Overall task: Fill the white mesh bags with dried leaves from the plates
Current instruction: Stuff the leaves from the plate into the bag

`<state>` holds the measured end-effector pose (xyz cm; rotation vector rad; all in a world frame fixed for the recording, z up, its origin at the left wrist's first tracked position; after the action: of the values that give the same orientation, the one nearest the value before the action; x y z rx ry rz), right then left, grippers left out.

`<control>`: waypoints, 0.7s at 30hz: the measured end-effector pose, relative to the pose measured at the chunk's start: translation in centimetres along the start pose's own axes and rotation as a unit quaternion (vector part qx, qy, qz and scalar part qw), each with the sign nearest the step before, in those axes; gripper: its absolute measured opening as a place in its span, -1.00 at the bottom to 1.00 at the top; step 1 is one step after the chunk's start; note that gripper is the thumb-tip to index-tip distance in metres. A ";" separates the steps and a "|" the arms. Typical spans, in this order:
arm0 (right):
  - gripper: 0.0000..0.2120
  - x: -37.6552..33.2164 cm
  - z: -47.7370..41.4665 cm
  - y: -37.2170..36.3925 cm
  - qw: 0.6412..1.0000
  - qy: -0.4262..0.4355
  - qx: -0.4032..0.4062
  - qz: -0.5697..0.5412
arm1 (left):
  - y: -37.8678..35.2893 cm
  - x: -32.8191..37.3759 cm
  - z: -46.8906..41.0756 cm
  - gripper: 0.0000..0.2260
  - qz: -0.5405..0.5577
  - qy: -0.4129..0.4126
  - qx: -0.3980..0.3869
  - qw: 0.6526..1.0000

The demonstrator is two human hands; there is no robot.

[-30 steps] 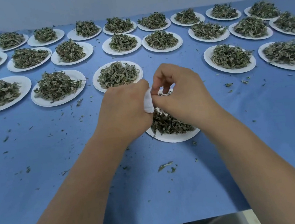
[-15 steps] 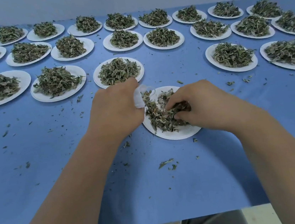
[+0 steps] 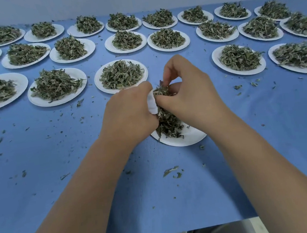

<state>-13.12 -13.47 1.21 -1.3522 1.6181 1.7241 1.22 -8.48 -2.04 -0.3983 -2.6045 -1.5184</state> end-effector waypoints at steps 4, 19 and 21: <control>-0.90 0.2 0.4 -0.2 1.000 0.001 -0.010 -0.020 | -0.3 -0.2 -0.2 -0.82 0.014 0.013 -0.023 1.000; -0.84 -0.2 -0.2 0.5 0.998 0.061 -0.005 0.023 | 0.3 0.2 -0.5 -0.83 0.011 0.002 -0.023 1.000; -0.84 -0.1 -0.1 0.0 0.996 0.070 0.009 0.048 | 0.2 0.3 -0.6 -0.84 -0.013 -0.012 -0.026 0.999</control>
<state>-13.01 -13.54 1.34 -1.4368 1.7964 1.6977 0.94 -8.81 -1.53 -0.3908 -2.6039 -1.6026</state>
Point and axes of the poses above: each hand's wrist, its own z-axis away from the middle knuckle, its own y-axis out of the back of the hand, x = y × z, the point moved 1 cm from there along -z, towards the middle knuckle, and after that the axes turned 10 degrees about -y, right-handed, at the moved point
